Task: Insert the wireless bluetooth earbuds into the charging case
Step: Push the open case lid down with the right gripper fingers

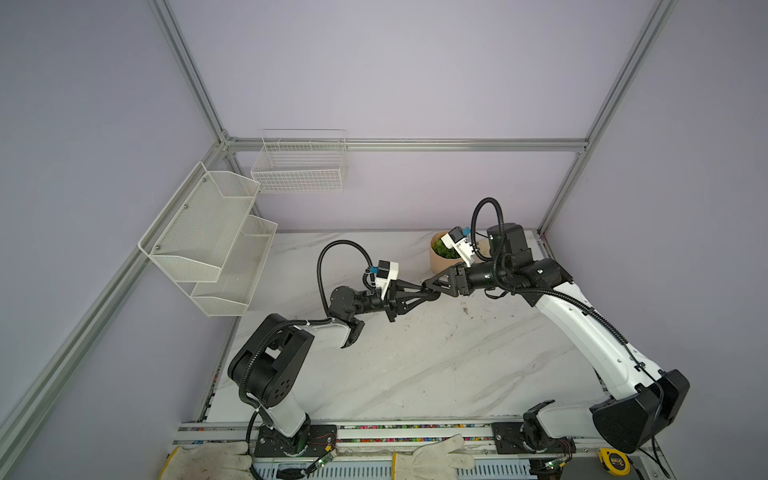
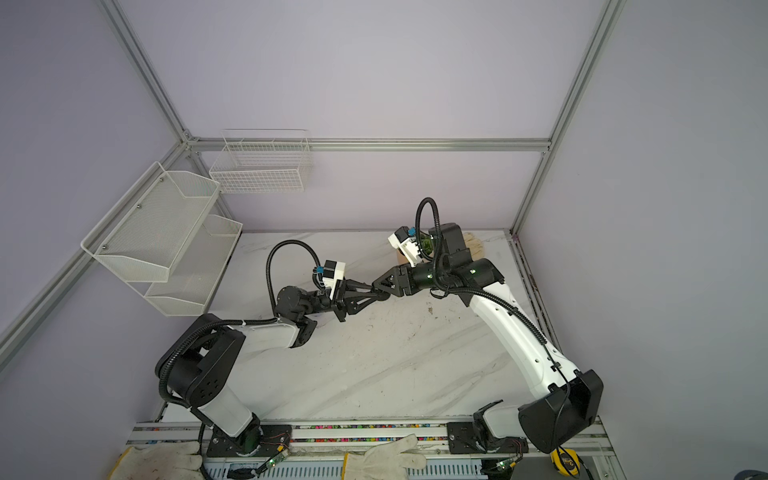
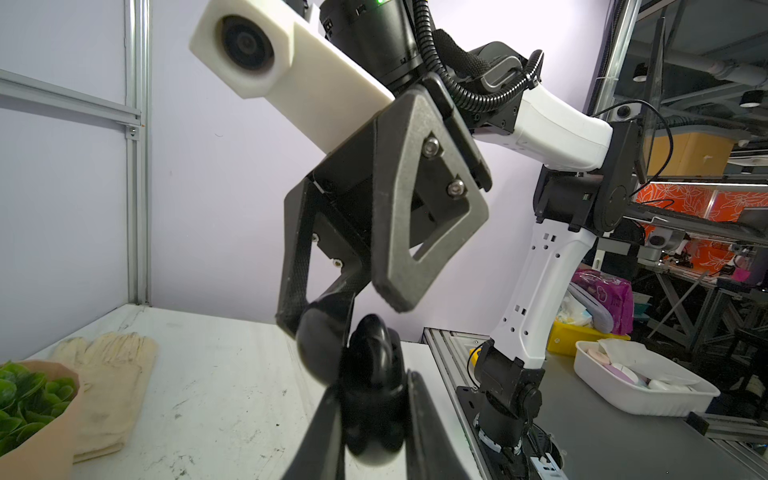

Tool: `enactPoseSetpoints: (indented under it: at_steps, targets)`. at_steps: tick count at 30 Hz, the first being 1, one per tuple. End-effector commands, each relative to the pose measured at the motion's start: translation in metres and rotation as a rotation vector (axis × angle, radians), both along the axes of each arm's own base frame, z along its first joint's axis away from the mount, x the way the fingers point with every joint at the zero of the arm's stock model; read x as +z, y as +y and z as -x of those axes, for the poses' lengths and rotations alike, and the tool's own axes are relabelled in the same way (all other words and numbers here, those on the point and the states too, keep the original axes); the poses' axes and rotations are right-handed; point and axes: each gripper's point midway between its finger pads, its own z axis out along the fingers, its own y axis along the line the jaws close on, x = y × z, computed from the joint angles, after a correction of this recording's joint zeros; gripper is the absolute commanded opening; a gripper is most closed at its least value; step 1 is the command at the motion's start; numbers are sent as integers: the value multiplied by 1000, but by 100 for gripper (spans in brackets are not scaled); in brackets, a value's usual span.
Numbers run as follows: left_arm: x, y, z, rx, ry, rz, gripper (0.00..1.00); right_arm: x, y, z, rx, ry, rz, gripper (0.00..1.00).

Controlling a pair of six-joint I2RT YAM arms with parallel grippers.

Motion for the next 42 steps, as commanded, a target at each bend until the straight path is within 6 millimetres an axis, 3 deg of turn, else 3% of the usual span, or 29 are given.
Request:
enactPoseSetpoints:
  at_steps: [1,32,42]
  targets:
    - [4,5,2,6,-32,23,0,15,2,5,26,-40,-35,49]
    - [-1,8,-6,31,-9,21,0,24,-1,13,29,-41,-56,46]
    - [1,9,-8,32,3,24,0,5,-4,24,59,-24,-32,38]
